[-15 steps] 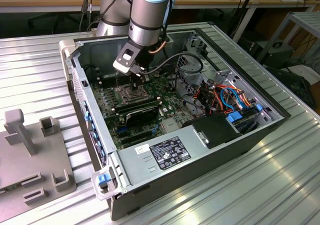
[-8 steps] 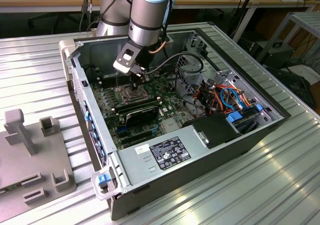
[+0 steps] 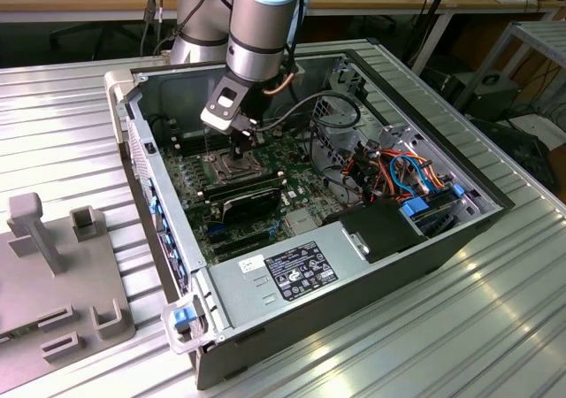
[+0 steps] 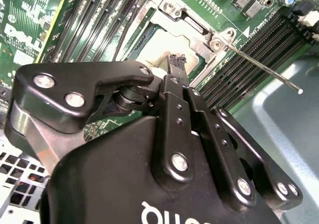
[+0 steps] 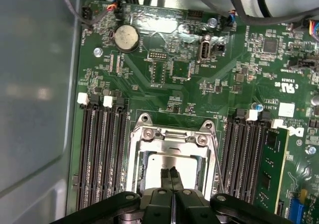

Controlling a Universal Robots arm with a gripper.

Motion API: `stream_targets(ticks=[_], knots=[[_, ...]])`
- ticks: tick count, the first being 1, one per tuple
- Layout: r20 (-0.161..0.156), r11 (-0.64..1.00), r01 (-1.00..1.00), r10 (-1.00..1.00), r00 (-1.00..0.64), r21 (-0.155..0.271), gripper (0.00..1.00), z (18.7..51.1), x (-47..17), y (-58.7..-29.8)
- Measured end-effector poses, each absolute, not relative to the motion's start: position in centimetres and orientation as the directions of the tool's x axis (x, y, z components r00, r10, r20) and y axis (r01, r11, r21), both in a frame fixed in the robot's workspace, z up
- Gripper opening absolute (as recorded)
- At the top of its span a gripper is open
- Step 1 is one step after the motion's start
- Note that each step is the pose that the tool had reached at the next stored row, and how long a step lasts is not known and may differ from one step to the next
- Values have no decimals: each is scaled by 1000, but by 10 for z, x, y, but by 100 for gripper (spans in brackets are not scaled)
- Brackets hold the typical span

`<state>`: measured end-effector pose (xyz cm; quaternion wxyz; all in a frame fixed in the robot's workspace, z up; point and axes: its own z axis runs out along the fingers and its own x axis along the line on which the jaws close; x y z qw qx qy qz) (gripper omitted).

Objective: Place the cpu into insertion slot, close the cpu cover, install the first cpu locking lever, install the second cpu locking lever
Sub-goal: 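Install the first cpu locking lever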

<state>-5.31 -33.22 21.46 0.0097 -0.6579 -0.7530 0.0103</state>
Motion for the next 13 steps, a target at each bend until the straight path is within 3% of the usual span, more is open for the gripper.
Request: stream_targets(ticks=[5,13], knots=[[1,222,975,975,-222,-28,11,214,-53,-332],[1,228,973,974,-228,-28,11,222,-53,-332]])
